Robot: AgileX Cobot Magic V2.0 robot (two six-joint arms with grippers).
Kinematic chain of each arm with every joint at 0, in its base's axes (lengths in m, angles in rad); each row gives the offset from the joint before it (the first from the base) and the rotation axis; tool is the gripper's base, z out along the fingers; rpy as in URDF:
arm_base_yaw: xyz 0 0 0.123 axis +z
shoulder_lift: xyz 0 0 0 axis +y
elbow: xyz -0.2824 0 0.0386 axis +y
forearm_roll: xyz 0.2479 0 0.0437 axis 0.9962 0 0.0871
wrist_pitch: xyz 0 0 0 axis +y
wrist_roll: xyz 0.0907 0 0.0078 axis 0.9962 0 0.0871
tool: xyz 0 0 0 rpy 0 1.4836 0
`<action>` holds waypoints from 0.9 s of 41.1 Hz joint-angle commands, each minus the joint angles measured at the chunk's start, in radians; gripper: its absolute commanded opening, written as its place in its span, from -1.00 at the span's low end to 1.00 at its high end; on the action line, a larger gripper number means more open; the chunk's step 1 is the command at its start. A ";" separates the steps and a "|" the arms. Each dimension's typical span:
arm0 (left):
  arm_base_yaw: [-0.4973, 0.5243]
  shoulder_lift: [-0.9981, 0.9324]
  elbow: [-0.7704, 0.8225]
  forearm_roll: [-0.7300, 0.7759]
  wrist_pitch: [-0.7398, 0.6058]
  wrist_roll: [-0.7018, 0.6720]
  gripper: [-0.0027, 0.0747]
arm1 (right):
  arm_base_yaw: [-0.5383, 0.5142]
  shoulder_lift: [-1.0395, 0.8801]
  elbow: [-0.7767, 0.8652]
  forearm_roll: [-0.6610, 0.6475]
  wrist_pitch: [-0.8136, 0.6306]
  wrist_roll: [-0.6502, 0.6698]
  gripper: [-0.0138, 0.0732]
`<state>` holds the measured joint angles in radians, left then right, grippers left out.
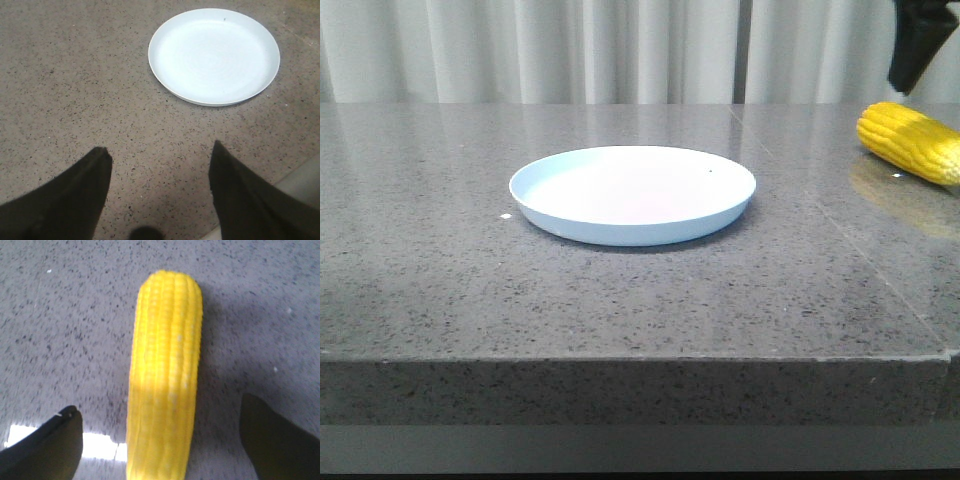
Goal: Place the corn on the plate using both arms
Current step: 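Lower the right gripper onto the yellow corn cob and grasp it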
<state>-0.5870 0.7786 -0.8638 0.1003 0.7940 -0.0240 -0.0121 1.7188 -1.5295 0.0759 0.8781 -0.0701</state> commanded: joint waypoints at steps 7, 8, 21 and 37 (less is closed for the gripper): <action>-0.002 0.000 -0.028 0.004 -0.076 -0.012 0.15 | -0.005 0.100 -0.117 0.006 -0.031 -0.012 0.82; -0.002 0.000 -0.028 0.004 -0.076 -0.012 0.15 | -0.005 0.109 -0.120 0.006 -0.031 -0.012 0.82; -0.002 0.000 -0.028 0.004 -0.077 -0.012 0.15 | -0.005 0.155 -0.124 0.006 0.007 -0.014 0.51; -0.002 0.000 -0.028 0.004 -0.077 -0.012 0.15 | 0.019 0.135 -0.267 0.027 0.185 -0.019 -0.18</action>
<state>-0.5870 0.7786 -0.8638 0.1003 0.7925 -0.0240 -0.0081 1.9289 -1.7267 0.0862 1.0358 -0.0765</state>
